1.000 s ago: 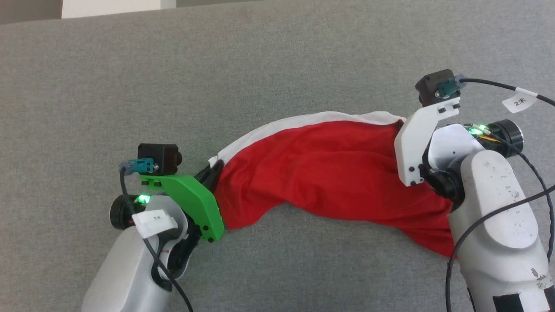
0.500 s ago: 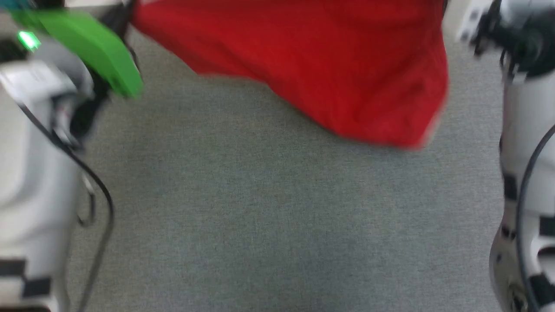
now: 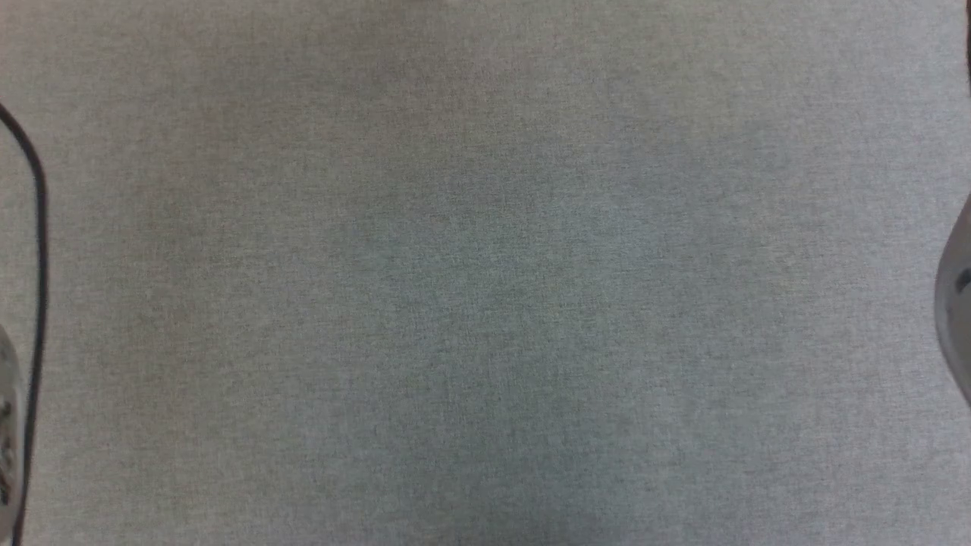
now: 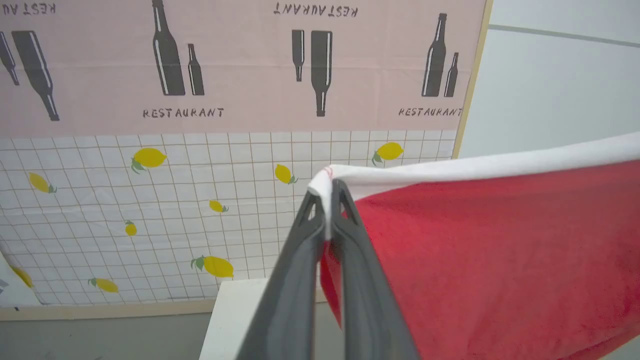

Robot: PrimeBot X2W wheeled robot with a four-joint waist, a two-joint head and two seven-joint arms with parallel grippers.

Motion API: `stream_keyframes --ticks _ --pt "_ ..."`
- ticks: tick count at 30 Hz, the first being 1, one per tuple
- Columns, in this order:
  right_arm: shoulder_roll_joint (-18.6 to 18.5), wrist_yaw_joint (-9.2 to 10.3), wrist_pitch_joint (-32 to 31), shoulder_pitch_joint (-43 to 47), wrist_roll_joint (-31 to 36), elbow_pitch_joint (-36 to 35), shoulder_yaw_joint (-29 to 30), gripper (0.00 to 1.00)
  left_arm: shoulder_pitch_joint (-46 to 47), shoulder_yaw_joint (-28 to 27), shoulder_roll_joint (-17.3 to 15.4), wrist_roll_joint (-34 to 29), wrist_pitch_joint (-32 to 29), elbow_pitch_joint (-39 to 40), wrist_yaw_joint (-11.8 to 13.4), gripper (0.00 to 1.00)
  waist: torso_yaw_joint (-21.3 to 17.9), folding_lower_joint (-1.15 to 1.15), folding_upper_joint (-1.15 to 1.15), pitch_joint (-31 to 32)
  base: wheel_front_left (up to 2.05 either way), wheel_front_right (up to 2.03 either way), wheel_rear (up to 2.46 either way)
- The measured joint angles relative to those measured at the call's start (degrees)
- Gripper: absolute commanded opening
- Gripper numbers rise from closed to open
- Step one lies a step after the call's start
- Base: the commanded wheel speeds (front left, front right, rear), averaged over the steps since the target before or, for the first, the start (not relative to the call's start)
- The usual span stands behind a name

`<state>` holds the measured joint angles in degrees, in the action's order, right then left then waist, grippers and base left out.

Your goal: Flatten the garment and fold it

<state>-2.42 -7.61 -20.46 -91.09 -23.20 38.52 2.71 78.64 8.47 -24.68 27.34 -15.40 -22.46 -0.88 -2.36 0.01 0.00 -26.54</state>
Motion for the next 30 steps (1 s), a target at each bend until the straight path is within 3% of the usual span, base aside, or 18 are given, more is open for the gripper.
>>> stream_keyframes --ticks 6,12,19,25,30 --pt "-0.1 0.01 6.97 -1.57 -3.08 5.99 -3.39 0.0 1.31 0.29 -0.26 -0.47 4.95 -1.69 -1.37 0.0 1.03 0.0 0.0 -0.1 0.0 0.0 0.0" --pt "-0.33 0.02 9.65 9.0 -8.68 4.26 -8.67 0.0 -8.1 0.94 0.0 0.92 8.83 -1.23 -3.37 0.0 1.89 0.0 0.0 2.05 0.0 0.0 0.0" --pt "-2.5 0.03 8.58 32.68 -15.8 -9.21 -14.35 0.0 -32.08 -0.47 1.55 5.31 12.27 6.33 -2.85 0.0 2.8 -0.01 0.0 6.95 0.0 0.0 0.0" --pt "-8.01 0.03 5.34 55.4 -19.2 -22.69 -18.51 0.0 -55.38 -0.85 3.44 9.12 11.26 16.7 0.03 0.0 3.28 -0.01 0.0 12.3 0.0 0.0 0.0" --pt "-11.15 0.03 3.11 72.87 -19.36 -31.21 -17.57 0.0 -72.46 1.42 5.12 10.49 7.49 22.64 3.72 0.0 3.94 -0.01 0.0 16.66 0.0 0.0 0.0"
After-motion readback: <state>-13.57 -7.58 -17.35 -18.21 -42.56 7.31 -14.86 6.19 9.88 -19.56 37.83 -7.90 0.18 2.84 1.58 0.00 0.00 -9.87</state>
